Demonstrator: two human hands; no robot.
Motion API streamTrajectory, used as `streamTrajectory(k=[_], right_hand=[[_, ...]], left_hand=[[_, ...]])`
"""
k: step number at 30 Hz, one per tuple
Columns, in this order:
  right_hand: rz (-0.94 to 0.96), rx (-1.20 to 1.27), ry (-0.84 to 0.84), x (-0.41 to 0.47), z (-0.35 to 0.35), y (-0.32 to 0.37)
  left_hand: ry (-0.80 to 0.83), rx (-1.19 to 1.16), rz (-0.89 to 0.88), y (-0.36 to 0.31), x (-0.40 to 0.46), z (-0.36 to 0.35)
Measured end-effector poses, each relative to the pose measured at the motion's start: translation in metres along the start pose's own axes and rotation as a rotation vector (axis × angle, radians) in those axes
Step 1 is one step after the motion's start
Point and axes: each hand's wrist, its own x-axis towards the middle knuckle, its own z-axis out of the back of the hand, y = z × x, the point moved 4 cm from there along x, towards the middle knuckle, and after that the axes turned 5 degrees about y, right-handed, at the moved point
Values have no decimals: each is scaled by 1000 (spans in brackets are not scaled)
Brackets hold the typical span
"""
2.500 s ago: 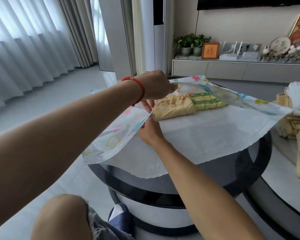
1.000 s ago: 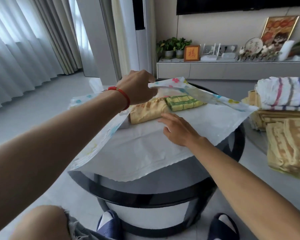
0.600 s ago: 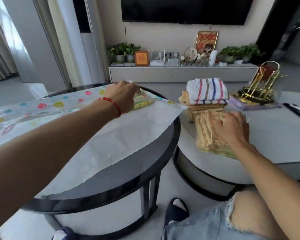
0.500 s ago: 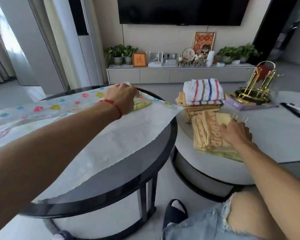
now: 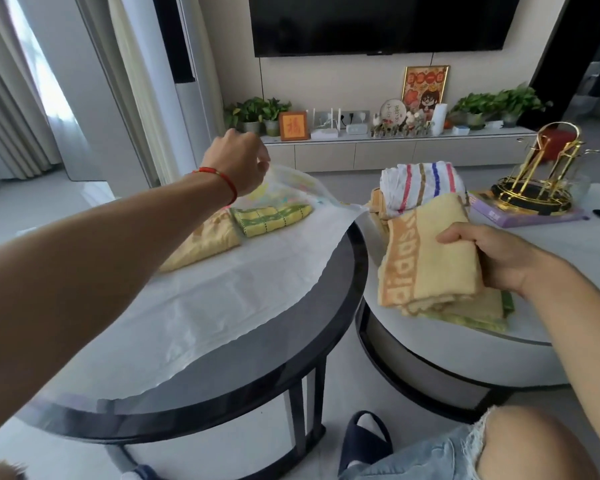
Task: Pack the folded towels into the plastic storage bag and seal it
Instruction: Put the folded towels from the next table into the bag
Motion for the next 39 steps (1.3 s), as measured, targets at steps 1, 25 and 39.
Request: streamTrajectory(k=[1, 25, 39], right_hand=[[46, 58, 57, -4, -19, -1], [93, 739, 36, 294, -284, -10], [122, 2, -316, 295, -238, 5]], left_hand=[[-12, 7, -10, -1, 0, 3], [-144, 80, -99, 29, 40, 20], [-142, 29, -134, 27, 30, 8]])
